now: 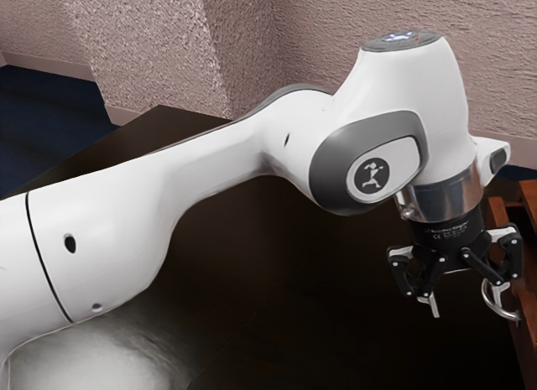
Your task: Pull the drawer handle with one arm to open the drawer
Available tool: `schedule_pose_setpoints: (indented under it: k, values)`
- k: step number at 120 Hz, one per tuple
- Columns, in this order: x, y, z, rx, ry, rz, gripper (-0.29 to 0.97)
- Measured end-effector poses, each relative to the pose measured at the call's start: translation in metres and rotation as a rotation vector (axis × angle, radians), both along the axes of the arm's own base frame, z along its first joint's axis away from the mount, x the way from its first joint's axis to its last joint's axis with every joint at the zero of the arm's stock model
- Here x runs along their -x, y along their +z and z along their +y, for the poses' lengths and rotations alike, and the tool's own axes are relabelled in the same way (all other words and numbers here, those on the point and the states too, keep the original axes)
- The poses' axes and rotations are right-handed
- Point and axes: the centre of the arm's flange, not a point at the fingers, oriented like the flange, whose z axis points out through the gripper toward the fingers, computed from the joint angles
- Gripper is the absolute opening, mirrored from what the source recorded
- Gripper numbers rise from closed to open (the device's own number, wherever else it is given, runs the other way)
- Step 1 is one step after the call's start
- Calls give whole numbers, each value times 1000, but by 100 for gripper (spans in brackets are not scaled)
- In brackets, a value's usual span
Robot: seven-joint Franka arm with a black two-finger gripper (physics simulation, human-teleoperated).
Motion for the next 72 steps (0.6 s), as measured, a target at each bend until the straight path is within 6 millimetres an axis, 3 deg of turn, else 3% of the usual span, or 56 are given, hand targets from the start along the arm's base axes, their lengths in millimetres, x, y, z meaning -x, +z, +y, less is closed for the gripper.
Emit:
schedule_pose_setpoints:
  k: [72]
  values:
    - [12, -1, 20, -16, 20, 21, 46]
